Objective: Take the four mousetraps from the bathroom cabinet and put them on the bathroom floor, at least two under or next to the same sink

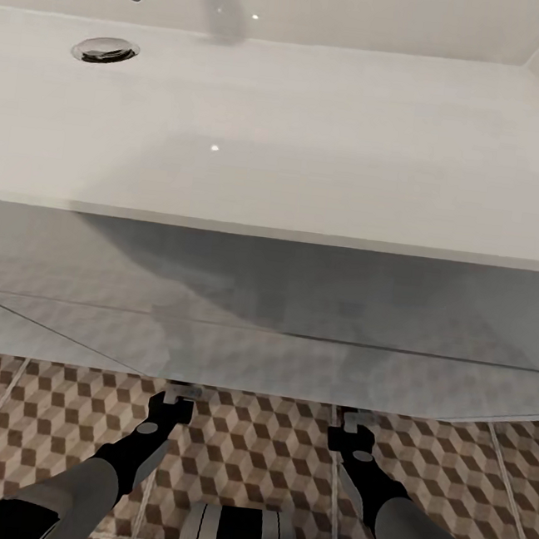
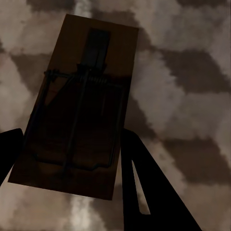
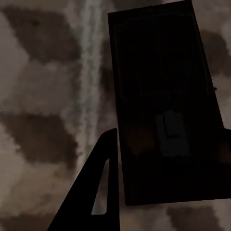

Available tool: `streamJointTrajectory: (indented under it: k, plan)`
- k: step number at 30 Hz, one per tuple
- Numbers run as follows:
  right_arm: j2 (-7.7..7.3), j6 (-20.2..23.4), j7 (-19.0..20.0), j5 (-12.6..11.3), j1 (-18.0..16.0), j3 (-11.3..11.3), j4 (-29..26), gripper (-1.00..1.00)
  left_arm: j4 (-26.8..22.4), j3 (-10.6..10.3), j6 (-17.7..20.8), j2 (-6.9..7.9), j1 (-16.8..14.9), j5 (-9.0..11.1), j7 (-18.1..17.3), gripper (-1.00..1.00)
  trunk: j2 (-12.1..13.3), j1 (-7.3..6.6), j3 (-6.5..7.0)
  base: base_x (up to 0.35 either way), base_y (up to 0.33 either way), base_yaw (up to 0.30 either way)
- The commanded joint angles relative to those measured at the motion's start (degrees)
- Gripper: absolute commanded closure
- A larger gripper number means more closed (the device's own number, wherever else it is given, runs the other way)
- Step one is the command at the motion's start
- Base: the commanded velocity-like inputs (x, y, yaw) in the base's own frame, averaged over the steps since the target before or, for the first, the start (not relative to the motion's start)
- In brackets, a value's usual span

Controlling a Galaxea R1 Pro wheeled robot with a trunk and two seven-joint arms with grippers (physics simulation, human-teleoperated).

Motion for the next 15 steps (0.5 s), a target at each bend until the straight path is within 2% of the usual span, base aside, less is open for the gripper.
streamJointTrajectory:
  k: [1, 7, 15]
  plan:
    - [0.05, -0.2, 0.0, 0.5, 0.0, -0.5, 0.1, 1.0, 0.1, -0.5, -0.2, 0.02, 0.0, -0.3, 0.3, 1.0, 0.0, -0.01, -0.03, 0.0, 0.0, 0.0]
    - [0.06, -0.2, 0.1, 0.5, 0.0, -0.5, 0.1, 1.0, 0.1, -0.4, -0.2, 0.02, 0.0, -2.0, 0.3, 1.0, 0.0, -0.01, -0.03, 0.0, 0.0, 0.0]
    - [0.03, -0.2, 0.2, 0.5, 0.0, -0.6, 0.1, 1.0, 0.1, -0.4, -0.2, 0.02, 0.0, -2.3, 0.3, 1.0, 0.0, -0.01, -0.03, 0.0, 0.0, 0.0]
